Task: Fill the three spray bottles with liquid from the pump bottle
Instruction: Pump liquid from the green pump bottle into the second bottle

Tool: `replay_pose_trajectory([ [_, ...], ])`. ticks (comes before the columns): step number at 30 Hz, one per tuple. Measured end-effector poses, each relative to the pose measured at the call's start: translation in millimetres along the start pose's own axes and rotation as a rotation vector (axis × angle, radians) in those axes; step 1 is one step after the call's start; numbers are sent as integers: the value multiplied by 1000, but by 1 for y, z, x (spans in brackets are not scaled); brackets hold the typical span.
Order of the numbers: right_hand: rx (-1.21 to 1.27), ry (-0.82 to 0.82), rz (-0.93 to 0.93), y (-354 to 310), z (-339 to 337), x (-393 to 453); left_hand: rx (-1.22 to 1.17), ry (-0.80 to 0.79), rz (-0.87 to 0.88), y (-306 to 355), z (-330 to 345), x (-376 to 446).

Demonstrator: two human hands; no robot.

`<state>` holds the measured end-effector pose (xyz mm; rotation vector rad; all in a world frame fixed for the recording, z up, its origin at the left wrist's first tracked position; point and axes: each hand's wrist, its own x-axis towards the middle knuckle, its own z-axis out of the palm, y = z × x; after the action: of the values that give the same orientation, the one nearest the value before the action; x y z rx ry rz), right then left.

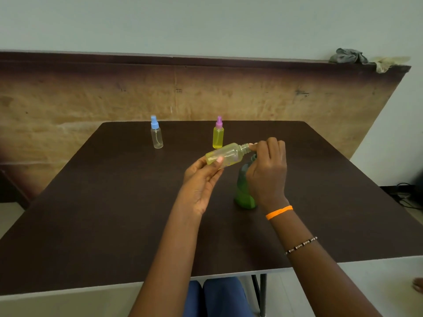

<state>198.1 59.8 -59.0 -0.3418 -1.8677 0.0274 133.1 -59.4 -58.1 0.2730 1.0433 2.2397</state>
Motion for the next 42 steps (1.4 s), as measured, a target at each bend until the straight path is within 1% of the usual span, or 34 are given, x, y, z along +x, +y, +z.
replay_pose_trajectory([
  [5, 69, -47, 35, -2, -9, 12, -6, -16, 4, 2, 7, 2],
  [7, 80, -27, 54, -2, -8, 11, -12, -9, 3, 1, 8, 3],
  [10, 30, 37, 34, 0, 0, 2, -11, 4, -6, -2, 5, 4],
  [13, 18, 50, 16, 2, 3, 0, -13, 3, -16, -3, 3, 4],
  [20, 71, -33, 46, -3, -6, 18, -46, -6, -17, -1, 7, 2],
  [26, 19, 60, 43, -1, 5, 1, -37, 10, -21, -3, 2, 4],
  [29, 23, 71, 46, -1, 6, 2, -25, 9, -26, -2, 1, 4],
  [36, 61, -40, 62, -7, -9, 17, -45, 3, -19, 0, 4, 3],
  [40, 39, 32, 15, -1, -1, 1, -32, 18, -30, -2, 2, 4],
  [42, 54, 42, 7, 1, 2, 0, -37, 21, -32, -1, 0, 5],
])
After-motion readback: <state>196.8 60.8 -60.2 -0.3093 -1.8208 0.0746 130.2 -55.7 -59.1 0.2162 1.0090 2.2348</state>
